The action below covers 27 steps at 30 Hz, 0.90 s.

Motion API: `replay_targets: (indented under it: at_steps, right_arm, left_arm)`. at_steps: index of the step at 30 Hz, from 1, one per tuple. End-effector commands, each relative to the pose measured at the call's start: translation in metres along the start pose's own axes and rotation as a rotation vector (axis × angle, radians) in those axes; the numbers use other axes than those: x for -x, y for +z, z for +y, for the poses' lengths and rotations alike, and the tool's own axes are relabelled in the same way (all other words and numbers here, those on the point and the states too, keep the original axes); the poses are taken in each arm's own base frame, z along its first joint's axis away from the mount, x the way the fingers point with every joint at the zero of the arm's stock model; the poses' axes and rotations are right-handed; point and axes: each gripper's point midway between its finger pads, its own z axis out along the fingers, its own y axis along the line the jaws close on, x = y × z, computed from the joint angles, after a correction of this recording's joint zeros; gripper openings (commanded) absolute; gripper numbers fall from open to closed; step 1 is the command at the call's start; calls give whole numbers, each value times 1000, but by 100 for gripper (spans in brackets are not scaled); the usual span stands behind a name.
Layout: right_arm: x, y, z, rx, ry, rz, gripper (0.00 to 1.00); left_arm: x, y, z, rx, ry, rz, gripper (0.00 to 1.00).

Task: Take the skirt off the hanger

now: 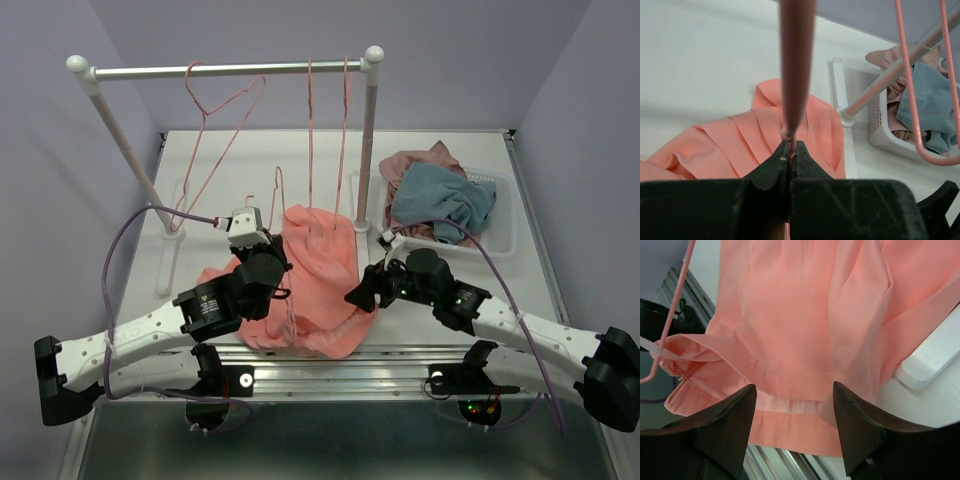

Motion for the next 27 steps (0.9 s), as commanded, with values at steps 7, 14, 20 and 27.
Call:
replay_targets:
  at_steps: [7, 14, 20, 27]
  right_arm:
    - [40, -28, 89, 401, -220, -103, 85]
    - [16, -13, 127, 536, -380, -78, 86]
    - [18, 13, 145, 558, -427, -191, 87]
    - [39, 24, 149, 509, -423, -379, 87]
  left_arm:
    - [71, 0, -10, 50, -127, -108, 0]
    - [88, 6, -20, 73, -144, -123, 0]
    - [90, 8, -25, 66, -152, -111, 0]
    - [89, 3, -21, 56, -236, -91, 0]
